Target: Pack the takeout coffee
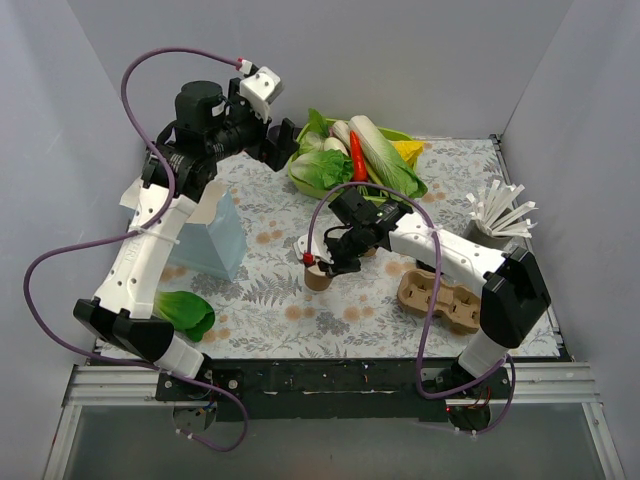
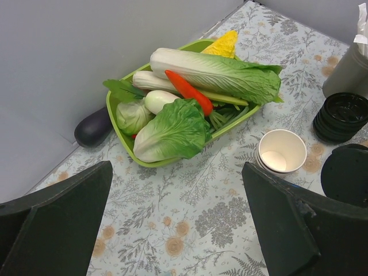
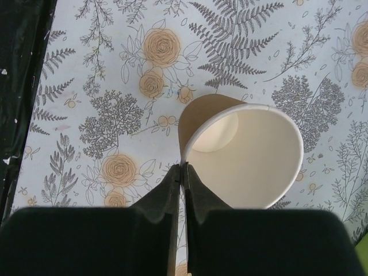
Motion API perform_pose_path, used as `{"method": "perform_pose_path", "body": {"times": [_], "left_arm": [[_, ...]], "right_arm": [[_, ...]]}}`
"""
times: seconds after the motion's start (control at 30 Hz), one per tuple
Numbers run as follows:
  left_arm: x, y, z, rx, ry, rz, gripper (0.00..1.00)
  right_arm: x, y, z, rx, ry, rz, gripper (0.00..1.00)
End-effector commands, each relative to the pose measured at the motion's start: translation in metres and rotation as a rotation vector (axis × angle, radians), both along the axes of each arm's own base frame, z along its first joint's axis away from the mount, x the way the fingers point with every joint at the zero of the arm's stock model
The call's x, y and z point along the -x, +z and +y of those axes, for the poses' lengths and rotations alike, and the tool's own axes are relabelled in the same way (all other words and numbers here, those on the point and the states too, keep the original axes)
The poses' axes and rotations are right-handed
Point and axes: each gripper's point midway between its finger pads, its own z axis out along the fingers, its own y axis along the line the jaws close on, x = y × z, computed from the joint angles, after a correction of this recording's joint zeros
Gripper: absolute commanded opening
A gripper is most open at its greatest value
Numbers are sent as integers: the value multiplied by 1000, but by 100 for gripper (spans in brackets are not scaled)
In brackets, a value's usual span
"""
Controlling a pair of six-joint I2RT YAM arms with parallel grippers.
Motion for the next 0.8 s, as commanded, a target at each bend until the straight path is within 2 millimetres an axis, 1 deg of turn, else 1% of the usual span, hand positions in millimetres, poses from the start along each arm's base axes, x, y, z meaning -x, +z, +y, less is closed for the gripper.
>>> {"method": "perform_pose_path", "body": {"times": [0.0, 0.17, 0.23, 0.27, 0.37, 0.43, 0.47, 0.5, 0.53, 0.57, 0.6, 0.63, 0.67, 0.7, 0.73, 0.77], "left_arm": [[6, 11, 2, -15, 13, -43, 98], [8, 8, -3, -20, 0, -39, 98], [9, 7, -4, -22, -5, -37, 98], [9, 6, -4, -22, -8, -33, 98], [11, 6, -5, -22, -14, -32, 98], [12, 5, -5, -20, -17, -27, 98], [13, 4, -5, -16, -17, -21, 98], [14, 3, -5, -14, -17, -17, 98], [15, -1, -6, -15, -21, -3, 98], [17, -3, -6, -10, -21, 5, 98], [17, -5, -5, -11, -20, 12, 98], [20, -7, -5, -10, -29, 18, 98], [21, -12, -5, -16, -31, 30, 98], [22, -13, -6, -16, -35, 33, 98], [23, -15, -7, -16, -42, 42, 98], [22, -17, -7, -15, -43, 49, 98]], "right_arm": [[8, 5, 2, -24, 11, 26, 14], [11, 0, 0, -8, 10, 50, 15], [11, 0, 1, -1, 11, 52, 18], [10, 0, -1, 7, 9, 49, 22], [4, 14, 0, -1, -6, 11, 32], [-1, 23, -7, 8, -55, 8, 35], [-2, 34, -8, -21, -81, 23, 41], [-12, 40, -18, -29, -142, 48, 46], [-12, 44, -27, -18, -214, 110, 59], [-15, 54, -34, -34, -254, 129, 90], [-29, 55, -50, -28, -339, 145, 93], [-35, 57, -61, -21, -394, 151, 94], [-37, 62, -75, -12, -434, 142, 93], [-46, 55, -95, 2, -504, 143, 91], [-51, 54, -106, 5, -542, 129, 88], [-55, 57, -118, -4, -577, 92, 85]]}}
